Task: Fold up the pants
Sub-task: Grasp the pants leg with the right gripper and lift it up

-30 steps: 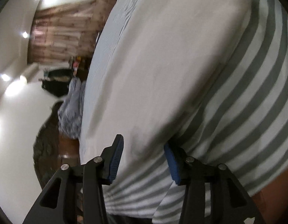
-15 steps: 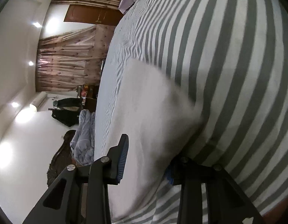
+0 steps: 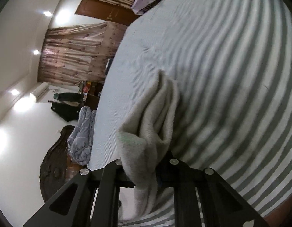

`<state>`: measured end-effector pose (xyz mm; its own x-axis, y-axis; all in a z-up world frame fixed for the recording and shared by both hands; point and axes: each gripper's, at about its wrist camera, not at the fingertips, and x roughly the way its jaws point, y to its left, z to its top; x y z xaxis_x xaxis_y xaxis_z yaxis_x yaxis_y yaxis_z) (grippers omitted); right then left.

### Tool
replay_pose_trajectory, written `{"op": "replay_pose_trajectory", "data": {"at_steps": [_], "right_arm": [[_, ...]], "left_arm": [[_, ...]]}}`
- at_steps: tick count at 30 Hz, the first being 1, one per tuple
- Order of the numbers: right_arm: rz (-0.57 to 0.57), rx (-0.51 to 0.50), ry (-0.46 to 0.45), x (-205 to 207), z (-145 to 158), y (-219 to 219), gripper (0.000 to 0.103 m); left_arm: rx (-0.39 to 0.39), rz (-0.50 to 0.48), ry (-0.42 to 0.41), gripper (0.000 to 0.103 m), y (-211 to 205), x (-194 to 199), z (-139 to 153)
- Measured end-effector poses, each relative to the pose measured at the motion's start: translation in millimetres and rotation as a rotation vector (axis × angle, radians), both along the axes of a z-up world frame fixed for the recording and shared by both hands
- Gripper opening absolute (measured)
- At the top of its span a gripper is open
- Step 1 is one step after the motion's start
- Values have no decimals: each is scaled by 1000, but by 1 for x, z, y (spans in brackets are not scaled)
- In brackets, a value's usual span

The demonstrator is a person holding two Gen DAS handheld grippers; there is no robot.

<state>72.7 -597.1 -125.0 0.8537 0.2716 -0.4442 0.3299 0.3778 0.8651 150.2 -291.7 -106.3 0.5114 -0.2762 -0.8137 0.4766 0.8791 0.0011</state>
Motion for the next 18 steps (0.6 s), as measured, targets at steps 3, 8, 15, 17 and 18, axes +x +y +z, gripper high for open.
{"op": "replay_pose_trajectory", "data": {"at_steps": [3,8,15,17,18], "right_arm": [[36,-42,-23,11,25,12,14],[112,-101,-43,33,59,40,14],[274,-177,-58,87,95,107,15],[321,-177,-62,103,99,132,14],[344,-174,-63,111,100,144,14]], "left_arm": [[-2,-7,-1,64,2,0,-1],[-76,9,68,64,22,4,11],[-138,121,42,64,99,10,35],[-143,159,41,64,126,13,38],[-146,179,44,64,140,14,38]]}}
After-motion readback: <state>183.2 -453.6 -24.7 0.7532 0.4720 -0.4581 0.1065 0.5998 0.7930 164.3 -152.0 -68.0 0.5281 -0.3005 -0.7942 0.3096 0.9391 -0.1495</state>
